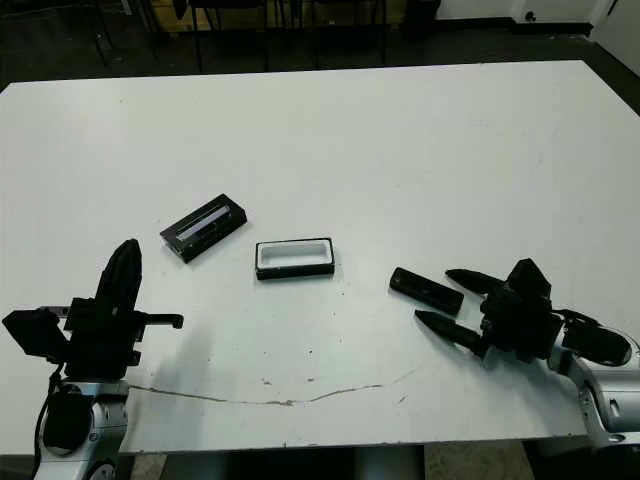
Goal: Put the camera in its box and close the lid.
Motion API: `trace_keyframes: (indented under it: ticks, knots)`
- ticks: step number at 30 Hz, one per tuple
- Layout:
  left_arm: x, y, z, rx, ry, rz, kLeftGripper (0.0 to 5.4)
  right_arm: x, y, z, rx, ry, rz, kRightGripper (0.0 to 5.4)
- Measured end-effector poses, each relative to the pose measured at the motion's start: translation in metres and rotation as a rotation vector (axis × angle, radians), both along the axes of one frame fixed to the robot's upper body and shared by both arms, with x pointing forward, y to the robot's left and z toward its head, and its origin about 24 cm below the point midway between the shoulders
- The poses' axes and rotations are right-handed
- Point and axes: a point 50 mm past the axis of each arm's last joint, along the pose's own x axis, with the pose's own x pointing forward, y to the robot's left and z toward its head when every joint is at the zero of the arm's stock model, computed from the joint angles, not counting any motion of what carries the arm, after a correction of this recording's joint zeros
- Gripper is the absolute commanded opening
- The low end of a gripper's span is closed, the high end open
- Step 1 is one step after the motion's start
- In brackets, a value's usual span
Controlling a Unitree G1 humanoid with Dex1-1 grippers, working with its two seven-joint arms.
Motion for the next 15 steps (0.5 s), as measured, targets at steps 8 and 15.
trace_keyframes:
  ticks: [8, 15]
  knots:
    - [0.000, 0.000, 0.000, -0.003, -0.002, 0.001, 0.00, 0.010, -0.006, 0.003, 0.010, -0.008, 0.104, 1.83]
    - [0.000, 0.000, 0.002, -0.008, -0.001, 0.001, 0.00, -0.013, 0.014, 0.045, -0.019, 0.102, 0.134, 0.68]
